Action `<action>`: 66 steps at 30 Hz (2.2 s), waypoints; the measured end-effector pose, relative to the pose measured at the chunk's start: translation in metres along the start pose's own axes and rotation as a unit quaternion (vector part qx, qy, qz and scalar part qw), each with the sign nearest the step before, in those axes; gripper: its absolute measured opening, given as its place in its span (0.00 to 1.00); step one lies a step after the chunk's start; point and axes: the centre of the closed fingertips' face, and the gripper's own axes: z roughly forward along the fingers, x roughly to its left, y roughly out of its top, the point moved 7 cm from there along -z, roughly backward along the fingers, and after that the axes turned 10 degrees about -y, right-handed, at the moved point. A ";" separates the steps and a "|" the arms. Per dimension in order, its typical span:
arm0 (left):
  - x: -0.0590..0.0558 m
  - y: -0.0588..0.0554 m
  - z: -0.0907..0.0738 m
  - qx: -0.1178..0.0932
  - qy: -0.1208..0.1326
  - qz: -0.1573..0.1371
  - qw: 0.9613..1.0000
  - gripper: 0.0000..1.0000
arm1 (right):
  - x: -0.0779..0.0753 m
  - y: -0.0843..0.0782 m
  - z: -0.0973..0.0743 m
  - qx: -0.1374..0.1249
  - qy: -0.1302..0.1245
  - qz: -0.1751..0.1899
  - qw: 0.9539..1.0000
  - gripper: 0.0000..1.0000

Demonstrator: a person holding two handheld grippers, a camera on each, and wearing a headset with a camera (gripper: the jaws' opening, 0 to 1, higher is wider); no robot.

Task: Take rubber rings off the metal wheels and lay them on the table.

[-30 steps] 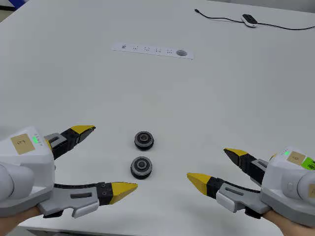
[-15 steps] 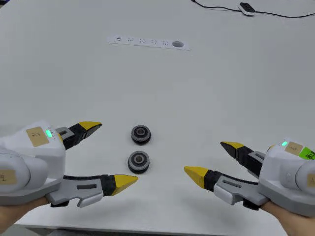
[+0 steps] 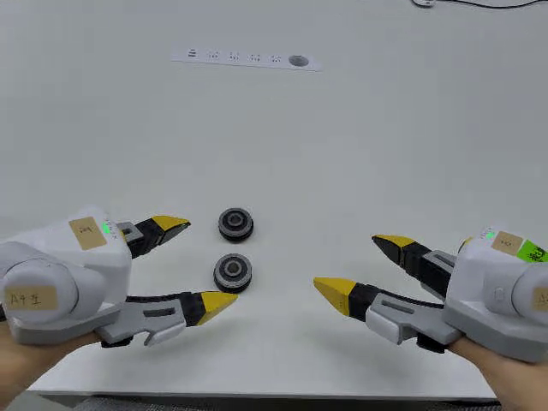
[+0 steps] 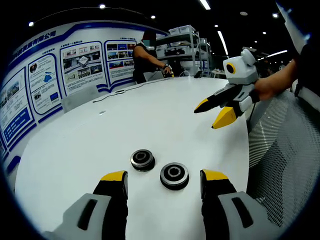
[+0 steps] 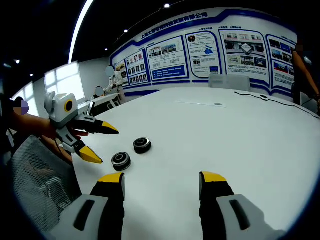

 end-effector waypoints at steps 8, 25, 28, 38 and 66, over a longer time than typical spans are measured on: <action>0.002 0.001 0.007 0.002 -0.007 -0.002 1.000 0.46 | 0.003 -0.002 0.002 0.006 0.008 0.004 1.000 0.60; -0.004 -0.001 0.021 0.025 -0.030 0.007 0.999 0.27 | 0.003 -0.002 0.002 0.001 0.011 0.034 0.999 0.58; -0.005 -0.002 0.023 0.028 -0.035 0.007 0.999 0.26 | 0.003 -0.002 0.003 0.003 0.012 0.034 0.999 0.58; -0.006 -0.001 0.027 0.023 -0.042 0.000 0.999 0.20 | 0.003 -0.004 0.003 0.005 0.014 0.041 0.999 0.58; -0.004 -0.005 0.028 0.034 -0.058 0.015 0.998 0.16 | 0.003 -0.004 0.004 0.006 0.014 0.045 0.999 0.58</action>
